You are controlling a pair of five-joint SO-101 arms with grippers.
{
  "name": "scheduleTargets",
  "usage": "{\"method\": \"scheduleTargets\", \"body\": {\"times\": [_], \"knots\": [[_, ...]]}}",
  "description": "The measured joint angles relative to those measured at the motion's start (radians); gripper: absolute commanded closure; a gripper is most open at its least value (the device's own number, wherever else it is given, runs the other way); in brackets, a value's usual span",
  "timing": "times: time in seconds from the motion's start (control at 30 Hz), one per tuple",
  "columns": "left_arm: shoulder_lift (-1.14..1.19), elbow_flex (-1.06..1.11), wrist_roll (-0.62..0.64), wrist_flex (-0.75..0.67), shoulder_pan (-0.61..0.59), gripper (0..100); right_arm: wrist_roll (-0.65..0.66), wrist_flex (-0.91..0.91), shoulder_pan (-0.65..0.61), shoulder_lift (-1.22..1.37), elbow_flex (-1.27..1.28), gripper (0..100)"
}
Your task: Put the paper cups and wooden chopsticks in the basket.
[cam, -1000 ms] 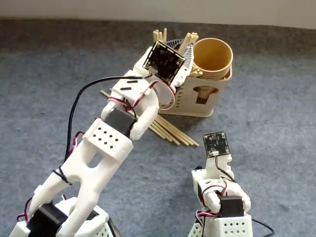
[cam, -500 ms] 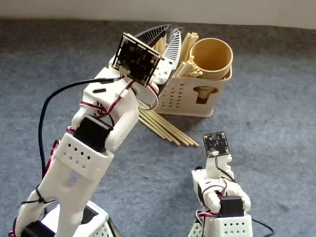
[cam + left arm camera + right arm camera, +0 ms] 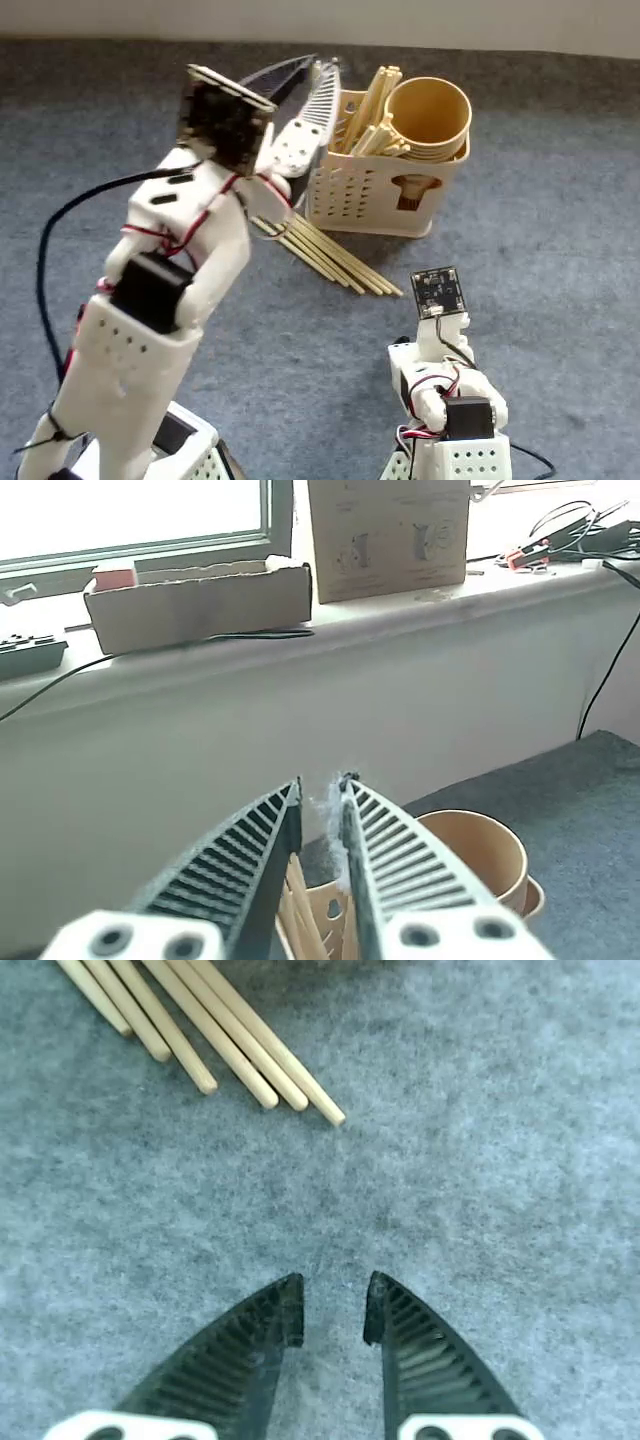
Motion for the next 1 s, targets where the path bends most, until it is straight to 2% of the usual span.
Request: {"method": "scheduleTargets", "body": {"times": [0.13, 0.3, 0.43, 0.63, 0.87, 1.0], "knots": [[-0.055, -0.026, 0.031, 0.169, -0.094, 92, 0.000, 0.000, 0.000, 0.000, 0.000, 87.9], [-0.086, -0.026, 0.037, 0.365, -0.265, 92, 0.000, 0.000, 0.000, 0.000, 0.000, 87.9], [-0.118, -0.026, 0.037, 0.451, -0.361, 92, 0.000, 0.000, 0.000, 0.000, 0.000, 87.9], [-0.253, 0.058, 0.037, 0.474, -0.411, 92, 0.000, 0.000, 0.000, 0.000, 0.000, 87.9], [-0.532, 0.325, 0.037, 0.470, -0.414, 91, 0.000, 0.000, 0.000, 0.000, 0.000, 87.9], [-0.637, 0.499, 0.037, 0.420, -0.413, 91, 0.000, 0.000, 0.000, 0.000, 0.000, 87.9]]}}
